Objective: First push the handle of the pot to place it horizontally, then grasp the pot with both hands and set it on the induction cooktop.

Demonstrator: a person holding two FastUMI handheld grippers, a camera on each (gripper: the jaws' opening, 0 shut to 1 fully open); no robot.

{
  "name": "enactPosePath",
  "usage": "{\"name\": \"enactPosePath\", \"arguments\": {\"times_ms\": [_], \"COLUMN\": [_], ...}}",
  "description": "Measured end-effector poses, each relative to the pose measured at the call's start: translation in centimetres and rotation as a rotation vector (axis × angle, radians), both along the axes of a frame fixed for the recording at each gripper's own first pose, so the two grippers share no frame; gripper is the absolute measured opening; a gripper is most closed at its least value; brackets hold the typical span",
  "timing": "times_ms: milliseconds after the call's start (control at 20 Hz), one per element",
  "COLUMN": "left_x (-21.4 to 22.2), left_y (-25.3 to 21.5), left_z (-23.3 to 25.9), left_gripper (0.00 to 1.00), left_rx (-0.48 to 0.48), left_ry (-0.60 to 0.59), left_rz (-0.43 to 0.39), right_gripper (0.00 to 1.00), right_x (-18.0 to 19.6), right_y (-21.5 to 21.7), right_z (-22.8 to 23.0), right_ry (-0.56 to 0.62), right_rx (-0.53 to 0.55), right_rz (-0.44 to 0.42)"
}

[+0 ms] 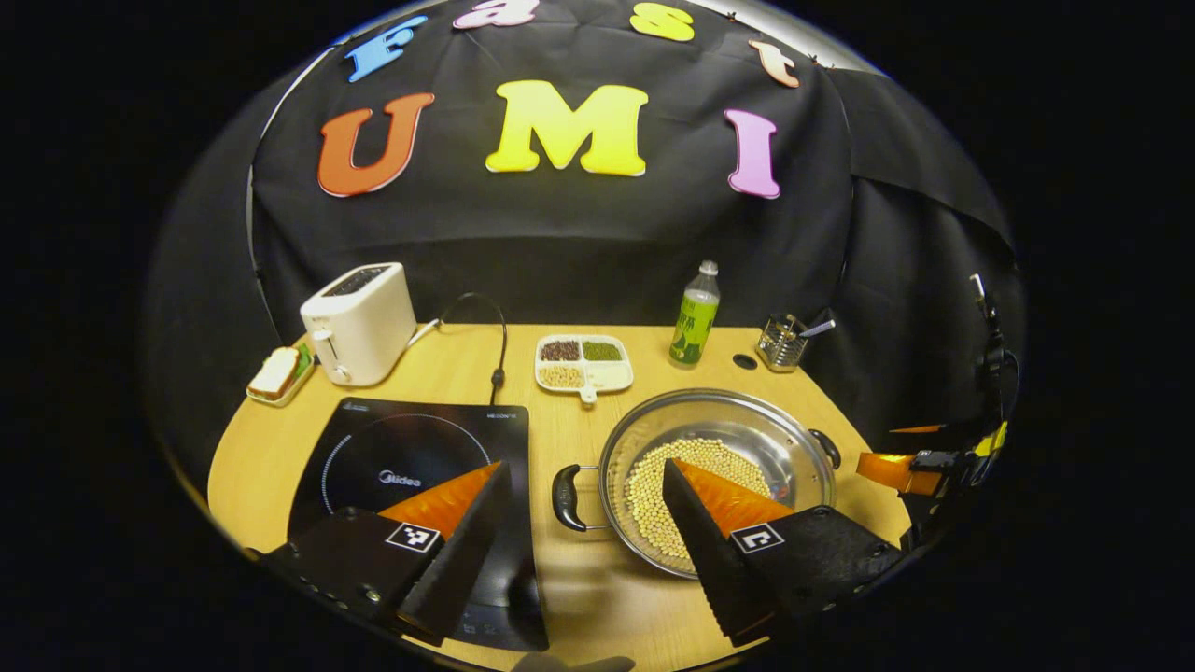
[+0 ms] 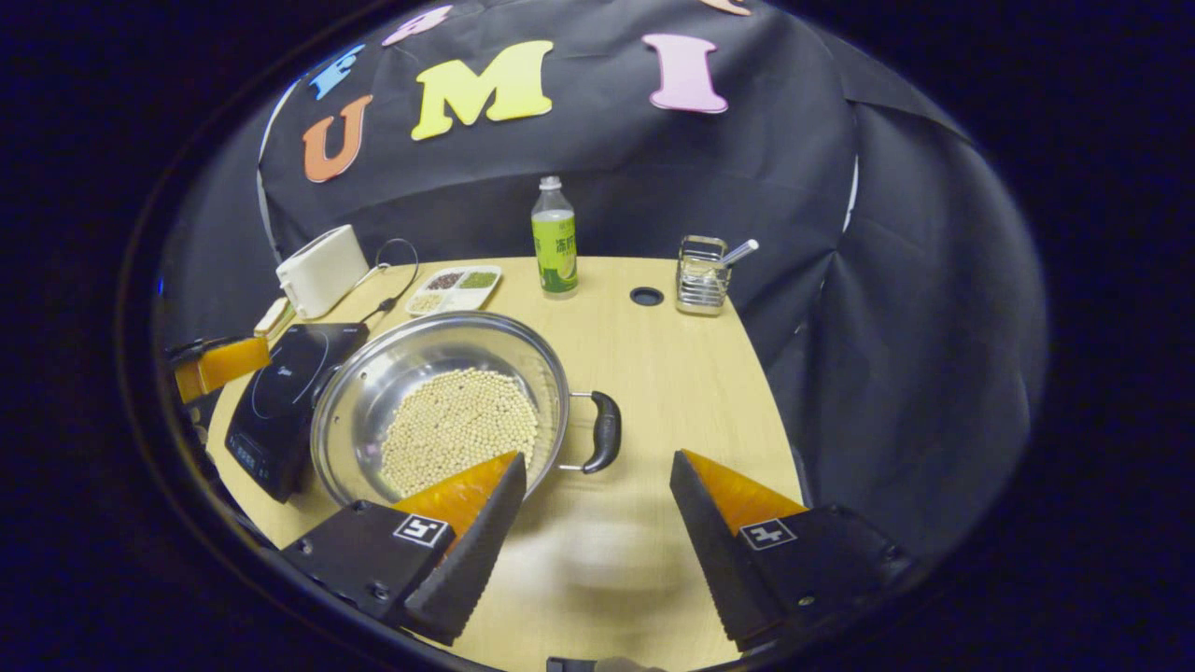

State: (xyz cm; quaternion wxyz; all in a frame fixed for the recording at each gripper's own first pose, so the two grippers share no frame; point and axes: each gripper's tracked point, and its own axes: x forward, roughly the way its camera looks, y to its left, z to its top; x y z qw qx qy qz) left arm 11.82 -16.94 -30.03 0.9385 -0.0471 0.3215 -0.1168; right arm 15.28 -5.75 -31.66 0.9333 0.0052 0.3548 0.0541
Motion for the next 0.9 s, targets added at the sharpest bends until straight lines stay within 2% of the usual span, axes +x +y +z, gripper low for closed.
{"name": "enactPosePath", "arguments": {"times_ms": [250,500,550,650,750,800,850,900], "left_x": [2.6,3.5,3.5,3.7,4.1,4.2,4.3,4.3], "left_y": [-1.8,-2.5,-2.7,-2.7,-2.3,-2.1,-1.8,-1.8], "left_z": [-6.0,-9.6,-9.9,-10.2,-10.7,-10.7,-10.9,-11.0], "left_gripper": [0.96,0.97,0.96,0.96,0.93,1.0,0.82,0.78], "left_rx": [0.047,0.056,0.057,0.068,0.087,0.089,0.093,0.088], "left_ry": [0.127,0.217,0.229,0.238,0.252,0.255,0.262,0.273], "left_rz": [-0.01,-0.019,-0.017,-0.017,-0.007,0.005,0.014,0.012], "right_gripper": [1.0,0.99,0.95,0.94,0.82,0.78,0.77,0.75], "right_x": [3.5,5.0,5.1,5.3,5.5,5.6,5.6,5.5], "right_y": [0.9,1.4,1.5,2.0,2.1,2.1,2.0,2.1], "right_z": [-3.1,-6.0,-6.7,-6.9,-7.3,-7.3,-7.2,-7.3], "right_ry": [0.08,0.17,0.193,0.216,0.249,0.257,0.268,0.284], "right_rx": [0.006,0.003,0.002,0.006,-0.009,-0.006,0.005,0.02], "right_rz": [0.057,0.091,0.096,0.103,0.092,0.082,0.071,0.056]}}
